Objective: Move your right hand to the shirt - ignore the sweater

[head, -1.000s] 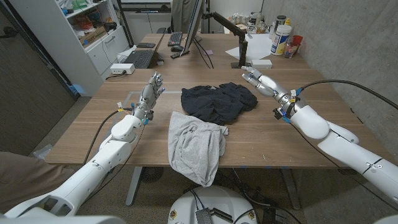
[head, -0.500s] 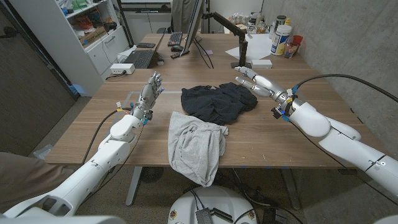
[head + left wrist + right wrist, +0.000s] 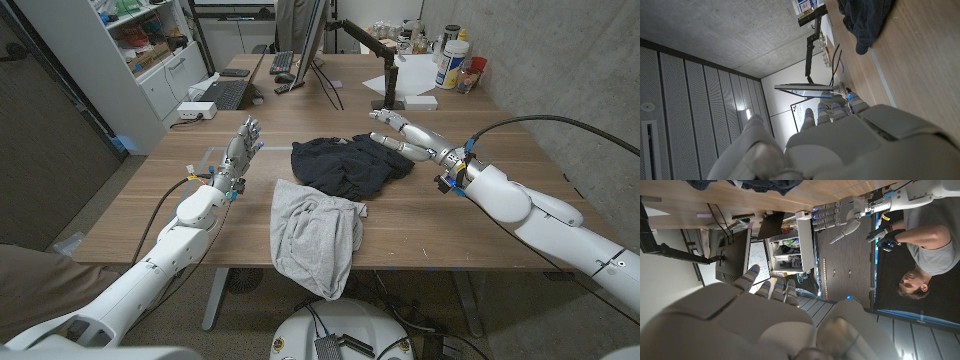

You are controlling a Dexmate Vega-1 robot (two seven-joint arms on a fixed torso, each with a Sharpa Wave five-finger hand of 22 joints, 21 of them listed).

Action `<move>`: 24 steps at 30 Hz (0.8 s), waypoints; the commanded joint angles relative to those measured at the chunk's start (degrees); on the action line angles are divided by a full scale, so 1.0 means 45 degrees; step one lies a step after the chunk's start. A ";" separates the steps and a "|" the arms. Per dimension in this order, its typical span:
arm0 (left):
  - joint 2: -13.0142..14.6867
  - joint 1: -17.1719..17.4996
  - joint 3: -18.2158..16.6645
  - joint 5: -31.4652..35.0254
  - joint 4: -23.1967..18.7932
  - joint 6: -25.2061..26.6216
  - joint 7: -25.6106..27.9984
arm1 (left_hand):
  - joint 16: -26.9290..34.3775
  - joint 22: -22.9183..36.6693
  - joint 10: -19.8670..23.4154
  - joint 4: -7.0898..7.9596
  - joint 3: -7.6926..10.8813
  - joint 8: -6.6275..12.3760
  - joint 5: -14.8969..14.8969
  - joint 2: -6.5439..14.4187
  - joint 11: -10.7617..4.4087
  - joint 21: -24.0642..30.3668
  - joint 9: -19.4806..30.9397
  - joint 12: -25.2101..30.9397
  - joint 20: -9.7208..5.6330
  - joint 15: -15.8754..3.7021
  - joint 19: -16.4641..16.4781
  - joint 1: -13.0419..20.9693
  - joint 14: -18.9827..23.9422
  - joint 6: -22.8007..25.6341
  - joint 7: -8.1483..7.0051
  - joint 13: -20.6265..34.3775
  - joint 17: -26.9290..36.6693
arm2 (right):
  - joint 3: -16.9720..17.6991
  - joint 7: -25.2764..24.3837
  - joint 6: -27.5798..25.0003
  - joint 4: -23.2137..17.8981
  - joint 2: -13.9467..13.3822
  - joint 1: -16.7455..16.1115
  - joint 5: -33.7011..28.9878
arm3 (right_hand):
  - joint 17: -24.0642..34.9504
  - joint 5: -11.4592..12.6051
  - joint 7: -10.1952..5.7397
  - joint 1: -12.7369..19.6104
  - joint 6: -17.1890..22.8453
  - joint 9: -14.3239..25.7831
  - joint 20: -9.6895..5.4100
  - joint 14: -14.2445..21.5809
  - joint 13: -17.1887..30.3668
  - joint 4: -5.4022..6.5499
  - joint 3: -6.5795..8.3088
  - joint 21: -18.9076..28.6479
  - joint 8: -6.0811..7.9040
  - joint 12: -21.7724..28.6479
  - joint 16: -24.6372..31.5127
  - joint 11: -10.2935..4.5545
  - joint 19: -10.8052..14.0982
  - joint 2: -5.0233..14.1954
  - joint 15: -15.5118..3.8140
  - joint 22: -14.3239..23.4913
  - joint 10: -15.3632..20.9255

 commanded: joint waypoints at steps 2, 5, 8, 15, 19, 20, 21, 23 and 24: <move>-0.0044 0.0041 0.0020 -0.0001 -0.0006 -0.0051 0.0005 | 0.0024 0.0018 -0.0007 -0.0089 -0.0002 0.0076 -0.0010 0.0093 -0.0011 -0.0006 0.0041 0.0017 0.0125 0.0048 -0.0016 0.0081 -0.0111 0.0048 -0.0012 0.0038 0.0033 | 0.0078 -0.0207 0.0250 -0.0266 -0.0066 -0.0238 -0.1040 | 0.0033 -0.0038 -0.0138 0.0092 0.0154 0.0047 0.0063 -0.0099 0.0020 -0.0054 -0.0007 -0.0031 0.0026 -0.0023 -0.0015 -0.0126 -0.0070 0.0038 -0.0541 0.0050 -0.0013; -0.0041 0.0059 0.0025 0.0012 -0.0023 -0.0041 0.0027 | 0.0024 0.0018 -0.0001 -0.0091 -0.0004 0.0073 -0.0010 0.0093 0.0008 -0.0002 0.0041 0.0018 0.0116 0.0048 -0.0007 0.0080 -0.0111 0.0044 -0.0012 0.0038 0.0033 | 0.0092 -0.0355 0.0215 -0.0357 -0.0051 -0.0301 -0.1447 | 0.0040 -0.0044 -0.0164 0.0064 0.0177 0.0049 0.0073 -0.0111 0.0021 -0.0042 -0.0026 -0.0037 0.0025 -0.0019 -0.0015 -0.0182 -0.0092 0.0034 -0.0532 0.0050 -0.0005; -0.0042 0.0089 0.0018 0.0007 -0.0051 -0.0020 0.0071 | 0.0020 0.0018 0.0012 -0.0094 -0.0009 0.0073 -0.0010 0.0093 0.0013 -0.0001 0.0041 0.0021 0.0113 0.0035 -0.0002 0.0078 -0.0122 0.0046 -0.0002 0.0038 0.0033 | 0.0072 -0.0402 0.0161 -0.0412 -0.0027 -0.0300 -0.1726 | 0.0046 -0.0048 -0.0192 0.0039 0.0215 0.0050 0.0072 -0.0115 0.0022 -0.0031 -0.0042 -0.0037 0.0034 -0.0010 -0.0013 -0.0174 -0.0100 0.0029 -0.0537 0.0051 0.0017; -0.0048 0.0135 0.0003 0.0001 -0.0052 -0.0039 0.0104 | 0.0023 0.0018 0.0021 -0.0099 -0.0015 0.0083 -0.0010 0.0097 0.0004 -0.0001 0.0041 0.0021 0.0112 0.0040 -0.0002 0.0074 -0.0117 0.0078 0.0017 0.0038 0.0033 | 0.0014 -0.0708 0.0074 -0.0637 -0.0070 -0.0311 -0.2863 | 0.0066 -0.0058 -0.0259 -0.0066 0.0256 0.0053 0.0082 -0.0104 0.0025 0.0023 -0.0090 -0.0031 0.0030 0.0025 0.0006 -0.0215 -0.0103 0.0037 -0.0566 0.0052 0.0108; -0.0062 0.0123 0.0002 -0.0009 -0.0024 -0.0058 0.0084 | 0.0025 0.0019 0.0017 -0.0101 -0.0019 0.0081 -0.0010 0.0100 -0.0019 -0.0002 0.0041 0.0018 0.0107 0.0049 -0.0006 0.0072 -0.0111 0.0077 0.0023 0.0038 0.0033 | 0.0009 -0.0578 0.0132 -0.0660 -0.0068 -0.0291 -0.2708 | 0.0072 -0.0061 -0.0269 -0.0102 0.0256 0.0055 0.0074 -0.0099 0.0026 0.0043 -0.0106 -0.0025 0.0023 0.0033 0.0012 -0.0215 -0.0093 0.0044 -0.0572 0.0052 0.0132; -0.0062 0.0123 0.0002 -0.0009 -0.0024 -0.0059 0.0084 | 0.0026 0.0019 0.0020 -0.0101 -0.0020 0.0077 -0.0010 0.0102 -0.0030 -0.0002 0.0041 0.0018 0.0111 0.0050 -0.0005 0.0071 -0.0110 0.0067 0.0023 0.0038 0.0033 | 0.0013 -0.0573 0.0134 -0.0660 -0.0064 -0.0293 -0.2709 | 0.0072 -0.0061 -0.0276 -0.0105 0.0254 0.0055 0.0074 -0.0099 0.0026 0.0045 -0.0107 -0.0024 0.0021 0.0033 0.0012 -0.0217 -0.0090 0.0045 -0.0573 0.0052 0.0131; -0.0062 0.0123 0.0002 -0.0009 -0.0024 -0.0059 0.0084 | 0.0023 0.0019 0.0015 -0.0102 -0.0020 0.0078 -0.0010 0.0103 -0.0045 -0.0002 0.0041 0.0016 0.0110 0.0049 -0.0004 0.0071 -0.0117 0.0071 0.0025 0.0038 0.0033 | 0.0017 -0.0570 0.0136 -0.0659 -0.0059 -0.0295 -0.2711 | 0.0073 -0.0061 -0.0272 -0.0110 0.0257 0.0055 0.0078 -0.0094 0.0026 0.0048 -0.0109 -0.0022 0.0021 0.0032 0.0015 -0.0210 -0.0087 0.0046 -0.0574 0.0052 0.0132; -0.0094 0.0085 0.0013 -0.0021 0.0046 -0.0086 0.0045 | 0.0025 0.0019 0.0009 -0.0103 -0.0021 0.0077 -0.0010 0.0104 -0.0042 0.0000 0.0041 0.0013 0.0104 0.0051 0.0000 0.0070 -0.0112 0.0070 0.0026 0.0038 0.0033 | 0.0019 -0.0651 0.0154 -0.0686 -0.0041 -0.0290 -0.2871 | 0.0077 -0.0063 -0.0274 -0.0146 0.0260 0.0057 0.0077 -0.0084 0.0027 0.0068 -0.0128 -0.0017 0.0011 0.0037 0.0022 -0.0202 -0.0079 0.0058 -0.0571 0.0052 0.0154; -0.0094 0.0085 0.0013 -0.0021 0.0047 -0.0087 0.0044 | 0.0025 0.0019 0.0015 -0.0104 -0.0022 0.0074 -0.0010 0.0106 -0.0015 -0.0002 0.0041 0.0015 0.0104 0.0050 -0.0005 0.0070 -0.0112 0.0063 0.0027 0.0038 0.0033 | 0.0023 -0.0649 0.0156 -0.0685 -0.0037 -0.0292 -0.2873 | 0.0077 -0.0064 -0.0283 -0.0154 0.0266 0.0057 0.0076 -0.0059 0.0027 0.0073 -0.0133 -0.0012 0.0009 0.0048 0.0032 -0.0165 -0.0069 0.0063 -0.0567 0.0052 0.0185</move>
